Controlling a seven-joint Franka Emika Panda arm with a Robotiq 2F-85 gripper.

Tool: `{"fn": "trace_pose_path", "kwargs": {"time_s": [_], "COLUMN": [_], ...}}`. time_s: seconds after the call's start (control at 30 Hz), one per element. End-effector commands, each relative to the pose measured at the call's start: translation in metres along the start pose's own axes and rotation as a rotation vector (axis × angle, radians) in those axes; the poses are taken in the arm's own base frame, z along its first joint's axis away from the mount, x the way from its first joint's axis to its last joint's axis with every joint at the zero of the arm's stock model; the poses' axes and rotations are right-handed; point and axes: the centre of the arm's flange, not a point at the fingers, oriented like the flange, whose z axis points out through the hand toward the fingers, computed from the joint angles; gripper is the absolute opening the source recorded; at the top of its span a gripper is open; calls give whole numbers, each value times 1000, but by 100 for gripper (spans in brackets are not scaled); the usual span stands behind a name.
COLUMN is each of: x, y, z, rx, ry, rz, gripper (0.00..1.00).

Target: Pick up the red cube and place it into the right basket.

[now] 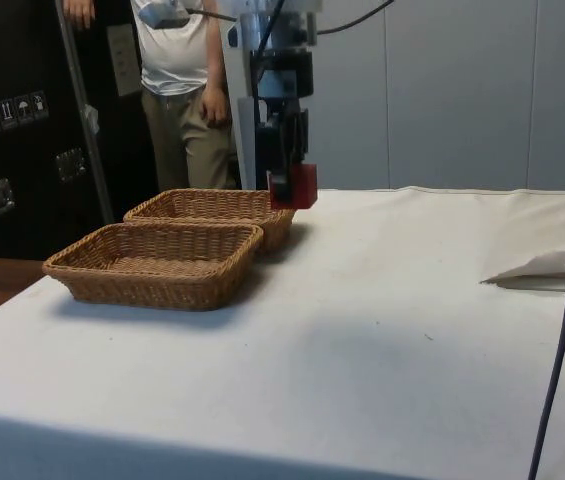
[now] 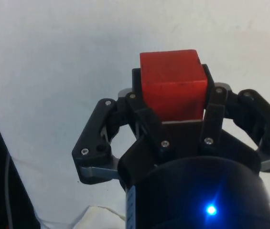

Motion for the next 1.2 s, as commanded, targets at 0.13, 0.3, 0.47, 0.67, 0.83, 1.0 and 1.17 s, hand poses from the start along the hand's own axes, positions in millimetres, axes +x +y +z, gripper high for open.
{"fn": "trace_pose_path", "kwargs": {"time_s": [0.13,0.3,0.47,0.67,0.83,1.0,1.17], "x": [6,13,18,26,36,45,59], "y": [19,39,52,71,89,101,116], "z": [-4,-6,-6,-6,-6,-3,3], "rx": [0,0,-3,-18,-11,-14,-16], "ry": [0,7,10,21,22,27,31], "rz": [1,1,2,5,7,10,12], "gripper": [2,2,2,2,2,2,2]}}
